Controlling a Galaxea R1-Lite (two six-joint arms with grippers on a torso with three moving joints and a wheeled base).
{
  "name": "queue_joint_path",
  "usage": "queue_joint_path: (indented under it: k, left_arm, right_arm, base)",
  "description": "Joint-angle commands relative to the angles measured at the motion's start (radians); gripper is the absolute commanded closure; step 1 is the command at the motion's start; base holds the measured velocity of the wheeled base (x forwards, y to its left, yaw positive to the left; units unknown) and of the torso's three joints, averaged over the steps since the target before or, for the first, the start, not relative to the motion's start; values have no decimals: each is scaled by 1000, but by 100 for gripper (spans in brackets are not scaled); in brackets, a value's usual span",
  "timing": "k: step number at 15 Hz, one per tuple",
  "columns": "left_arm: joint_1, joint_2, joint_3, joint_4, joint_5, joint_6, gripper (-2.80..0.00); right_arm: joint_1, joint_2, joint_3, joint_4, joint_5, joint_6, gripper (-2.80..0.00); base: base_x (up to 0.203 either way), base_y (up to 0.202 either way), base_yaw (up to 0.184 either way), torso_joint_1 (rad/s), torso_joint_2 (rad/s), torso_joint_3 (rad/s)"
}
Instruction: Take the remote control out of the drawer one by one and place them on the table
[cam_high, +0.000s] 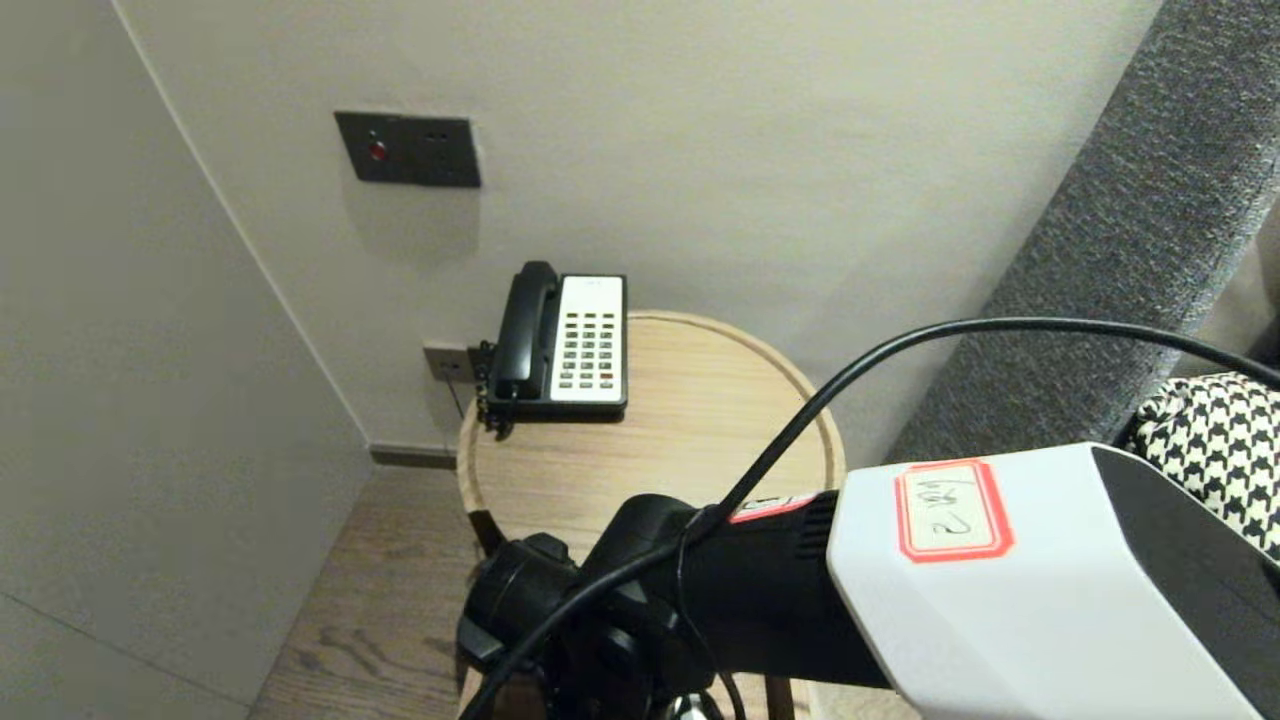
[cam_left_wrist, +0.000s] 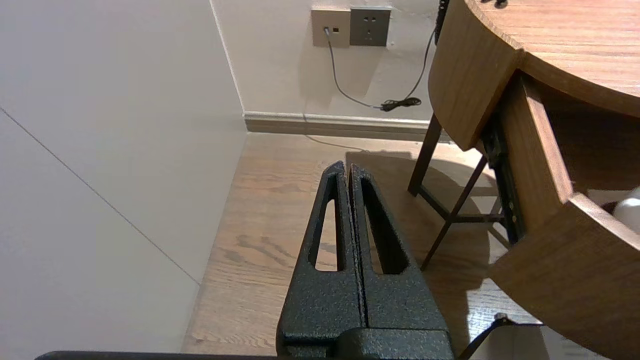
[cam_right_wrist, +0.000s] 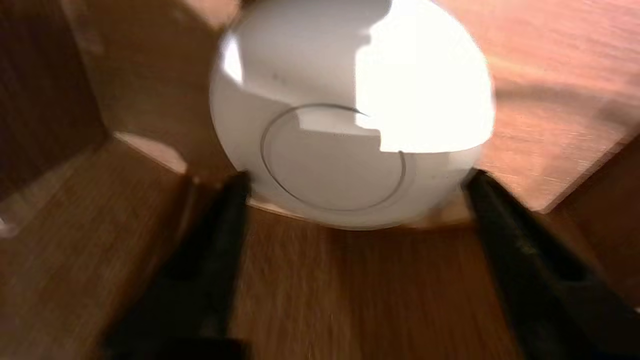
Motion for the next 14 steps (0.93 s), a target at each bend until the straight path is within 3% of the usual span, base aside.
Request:
queue_joint_path:
  k: [1, 14]
  left_arm:
    - [0, 0, 0, 0, 0, -1, 0]
    - [0, 0, 0, 0, 0, 1, 0]
  right_arm:
    - [-2, -5, 6, 1, -3, 5, 0]
    - [6, -32, 21, 8, -6, 7, 0]
  base:
    - [0, 0, 0, 0, 0, 0]
    - [0, 0, 0, 0, 0, 0]
